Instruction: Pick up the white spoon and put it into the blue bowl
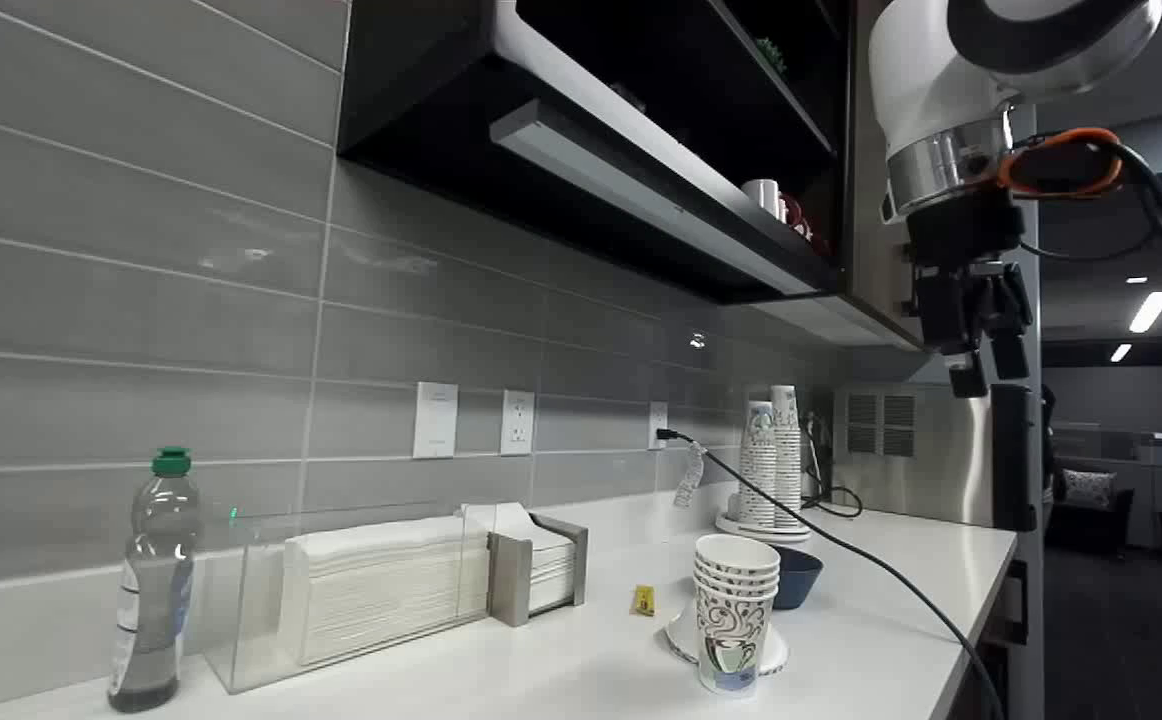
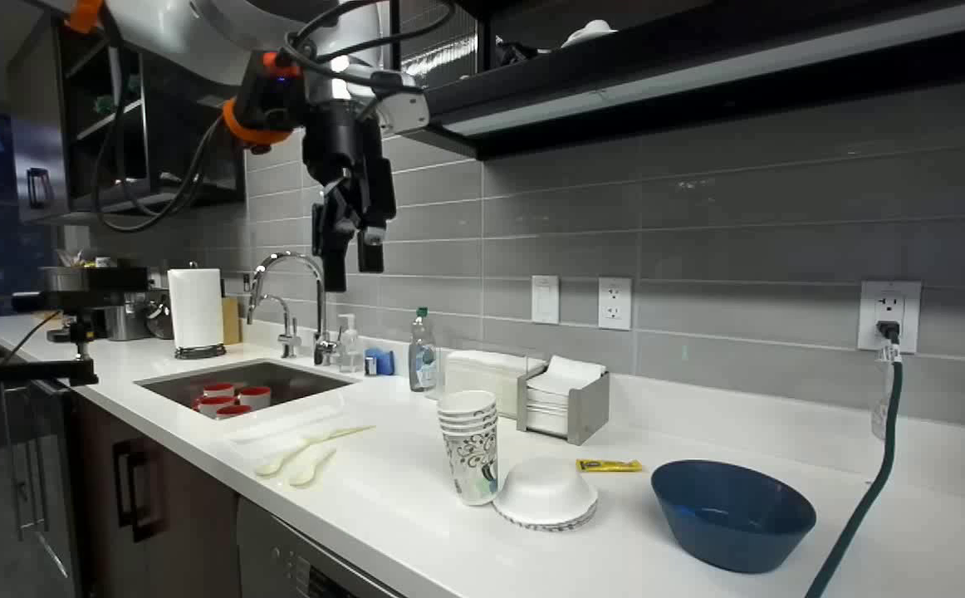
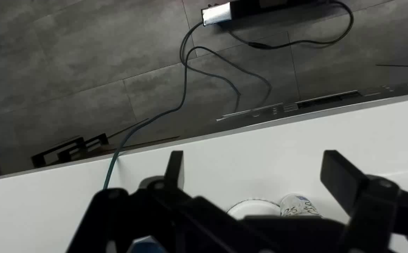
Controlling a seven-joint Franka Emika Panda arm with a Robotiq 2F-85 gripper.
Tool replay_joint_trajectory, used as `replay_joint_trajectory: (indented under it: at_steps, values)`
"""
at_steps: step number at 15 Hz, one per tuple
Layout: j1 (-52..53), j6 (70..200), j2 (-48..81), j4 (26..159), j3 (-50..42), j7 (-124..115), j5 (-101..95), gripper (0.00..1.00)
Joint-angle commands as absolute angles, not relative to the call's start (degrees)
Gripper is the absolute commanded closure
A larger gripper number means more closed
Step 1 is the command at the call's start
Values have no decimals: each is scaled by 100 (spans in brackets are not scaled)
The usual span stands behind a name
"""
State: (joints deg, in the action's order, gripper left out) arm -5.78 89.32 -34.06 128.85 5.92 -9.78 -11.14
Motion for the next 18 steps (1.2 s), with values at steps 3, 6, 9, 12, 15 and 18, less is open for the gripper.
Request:
replay_joint_trajectory:
  at_steps: [3, 6, 9, 12, 15, 18]
  values:
    - [-371, 8937, -3342, 12893, 497, -984, -1145, 0]
    - [-31, 9105, -3167, 12999, 590, -806, -904, 0]
    - [450, 9323, -2700, 13036, 780, -552, -689, 0]
    - [818, 9901, -2013, 12938, 898, -346, -383, 0]
    - [1017, 10191, -1243, 12727, 1017, -315, -9, 0]
    - [1033, 10189, -1327, 12895, 1067, -333, -171, 0]
